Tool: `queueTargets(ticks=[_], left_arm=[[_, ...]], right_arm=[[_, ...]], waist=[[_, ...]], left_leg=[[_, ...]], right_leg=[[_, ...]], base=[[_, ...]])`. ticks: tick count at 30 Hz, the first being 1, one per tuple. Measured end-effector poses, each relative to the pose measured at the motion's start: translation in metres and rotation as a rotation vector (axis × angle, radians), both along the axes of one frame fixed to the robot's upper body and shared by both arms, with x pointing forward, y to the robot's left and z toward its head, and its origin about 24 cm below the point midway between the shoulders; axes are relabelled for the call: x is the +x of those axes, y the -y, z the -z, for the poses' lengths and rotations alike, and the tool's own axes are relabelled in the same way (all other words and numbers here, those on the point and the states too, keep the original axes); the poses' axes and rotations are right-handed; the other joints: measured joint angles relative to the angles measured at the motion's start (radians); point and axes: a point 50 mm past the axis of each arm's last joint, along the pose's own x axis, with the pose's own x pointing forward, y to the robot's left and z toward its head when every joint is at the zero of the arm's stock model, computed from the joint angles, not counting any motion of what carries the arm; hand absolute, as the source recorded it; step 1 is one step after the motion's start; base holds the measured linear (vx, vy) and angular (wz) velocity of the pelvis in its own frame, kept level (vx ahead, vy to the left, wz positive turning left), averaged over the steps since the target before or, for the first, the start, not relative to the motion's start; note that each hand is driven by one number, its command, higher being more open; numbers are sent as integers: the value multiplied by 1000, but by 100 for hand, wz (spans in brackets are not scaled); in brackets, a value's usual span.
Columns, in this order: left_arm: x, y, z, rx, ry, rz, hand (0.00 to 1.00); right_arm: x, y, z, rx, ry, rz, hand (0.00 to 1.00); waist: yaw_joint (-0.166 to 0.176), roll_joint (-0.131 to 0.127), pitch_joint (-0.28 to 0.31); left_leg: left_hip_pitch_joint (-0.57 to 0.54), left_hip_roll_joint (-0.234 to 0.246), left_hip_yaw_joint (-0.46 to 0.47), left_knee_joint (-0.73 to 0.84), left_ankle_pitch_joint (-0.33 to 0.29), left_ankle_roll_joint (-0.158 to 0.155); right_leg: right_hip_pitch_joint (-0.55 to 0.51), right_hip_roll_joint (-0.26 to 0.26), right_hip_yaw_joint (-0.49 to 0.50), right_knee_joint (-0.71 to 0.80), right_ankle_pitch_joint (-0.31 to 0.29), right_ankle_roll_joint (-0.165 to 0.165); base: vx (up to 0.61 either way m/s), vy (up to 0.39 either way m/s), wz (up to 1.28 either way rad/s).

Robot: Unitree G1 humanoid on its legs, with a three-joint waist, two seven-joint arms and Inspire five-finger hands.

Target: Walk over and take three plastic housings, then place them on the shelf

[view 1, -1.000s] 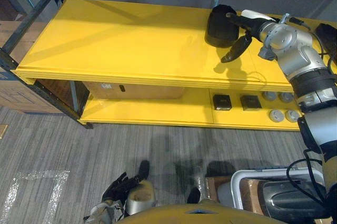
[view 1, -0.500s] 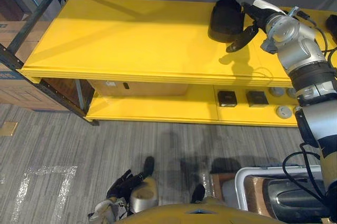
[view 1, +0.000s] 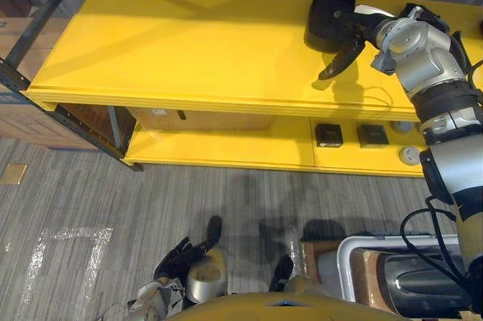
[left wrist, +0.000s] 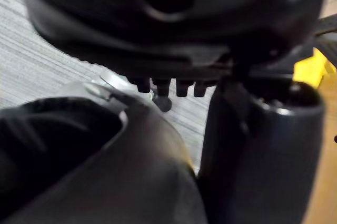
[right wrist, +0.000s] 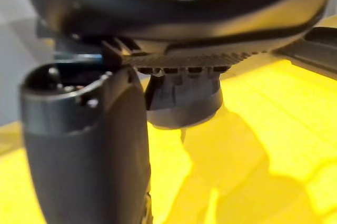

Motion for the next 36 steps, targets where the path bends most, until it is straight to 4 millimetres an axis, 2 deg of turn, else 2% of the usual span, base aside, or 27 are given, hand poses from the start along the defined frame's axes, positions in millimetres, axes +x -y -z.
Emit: queueTargets(ticks=[3,7,18,27,31,36], left_arm=[[2,0,-1,5,5,-2,100],[5,0,-2,8,14,-4,100],[8,0,-3,8,16,-3,100],[9,-5,-4,18,12,-4,100],[9,-7,-5,25,11,-3,100],[7,-11,-5,35,7,-7,100]], right_arm=[[0,-2,2,-11,-44,-17,100],[0,-4,-7,-20,-48,-40,100],[-1,-9,-7,-149,-70,-124,100],[-12,-14,-16,-268,-41,-240,100],[-18,-14,-7,-305,-63,-282,100],[-20,-12,12,-309,-143,-298,100]], waist=[[0,-1,5],[-3,0,21],[-2,-2,23],[-7,-22,33],[-8,-27,31],[-23,-46,30]], left_leg=[[-11,-1,0,2,2,1],[-11,-2,2,3,2,1],[-7,-1,9,3,2,2],[-1,1,23,2,2,2],[5,2,30,1,1,2],[7,5,37,-1,1,2]], right_leg=[[-14,-4,0,7,-2,0],[-23,-9,3,26,-11,0],[-42,-15,12,68,-33,-1],[-47,-16,27,72,-34,0],[-45,-16,35,73,-34,0],[-47,-14,41,72,-32,1]], base=[[0,0,0],[0,-4,-1],[-5,-7,-1],[-4,-21,-5],[-8,-21,-5],[-18,-18,-3]])
